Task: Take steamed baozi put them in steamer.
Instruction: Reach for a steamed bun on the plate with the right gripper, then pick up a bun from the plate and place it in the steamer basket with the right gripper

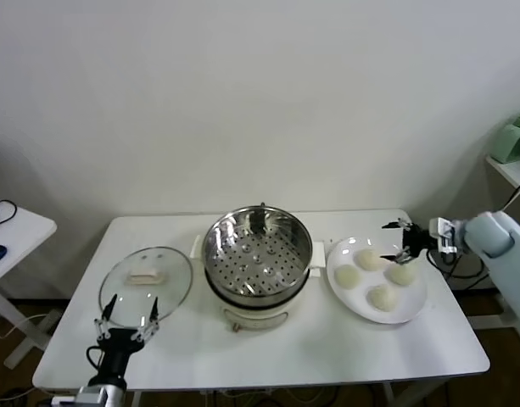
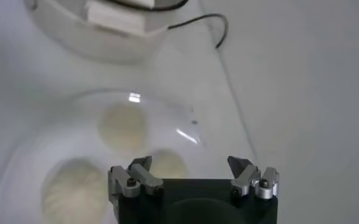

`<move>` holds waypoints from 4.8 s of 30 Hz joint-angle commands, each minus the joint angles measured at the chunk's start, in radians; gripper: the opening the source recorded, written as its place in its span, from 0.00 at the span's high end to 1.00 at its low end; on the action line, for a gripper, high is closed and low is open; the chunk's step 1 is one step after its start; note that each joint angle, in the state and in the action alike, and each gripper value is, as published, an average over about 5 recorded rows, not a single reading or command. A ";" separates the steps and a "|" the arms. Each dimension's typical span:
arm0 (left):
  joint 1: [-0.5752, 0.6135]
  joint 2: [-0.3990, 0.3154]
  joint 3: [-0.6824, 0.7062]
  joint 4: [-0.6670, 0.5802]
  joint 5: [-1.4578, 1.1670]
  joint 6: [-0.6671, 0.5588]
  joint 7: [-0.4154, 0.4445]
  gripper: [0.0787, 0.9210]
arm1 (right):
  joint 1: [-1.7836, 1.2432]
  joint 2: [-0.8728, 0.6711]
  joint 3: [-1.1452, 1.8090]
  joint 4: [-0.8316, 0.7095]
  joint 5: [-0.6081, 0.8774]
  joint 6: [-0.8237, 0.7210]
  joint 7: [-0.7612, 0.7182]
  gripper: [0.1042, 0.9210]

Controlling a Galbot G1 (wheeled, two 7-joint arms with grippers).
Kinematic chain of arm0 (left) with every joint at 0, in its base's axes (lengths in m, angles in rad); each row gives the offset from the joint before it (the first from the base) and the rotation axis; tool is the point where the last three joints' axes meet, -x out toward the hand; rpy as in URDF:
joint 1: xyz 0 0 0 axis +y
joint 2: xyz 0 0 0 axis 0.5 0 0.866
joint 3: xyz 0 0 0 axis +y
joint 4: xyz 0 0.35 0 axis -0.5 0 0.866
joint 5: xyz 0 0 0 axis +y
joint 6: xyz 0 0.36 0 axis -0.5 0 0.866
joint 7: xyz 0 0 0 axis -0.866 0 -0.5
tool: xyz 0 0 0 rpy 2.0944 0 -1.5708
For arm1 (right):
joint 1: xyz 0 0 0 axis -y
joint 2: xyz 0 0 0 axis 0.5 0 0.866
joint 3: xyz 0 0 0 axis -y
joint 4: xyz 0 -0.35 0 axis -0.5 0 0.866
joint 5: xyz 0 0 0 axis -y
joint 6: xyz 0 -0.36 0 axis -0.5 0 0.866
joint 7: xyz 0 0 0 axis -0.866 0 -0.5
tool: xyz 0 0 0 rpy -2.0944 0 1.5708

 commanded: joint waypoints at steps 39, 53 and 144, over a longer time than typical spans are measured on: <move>-0.017 0.015 -0.006 0.035 -0.005 0.017 -0.012 0.12 | 0.218 0.423 -0.175 -0.561 -0.490 0.139 -0.020 0.12; -0.017 0.015 -0.008 0.041 -0.006 0.017 -0.017 0.12 | 0.214 0.440 -0.144 -0.582 -0.526 0.136 -0.026 0.22; 0.002 -0.030 -0.002 -0.019 0.019 0.045 -0.002 0.12 | 0.418 0.693 -0.636 0.008 -0.671 0.489 -0.077 0.28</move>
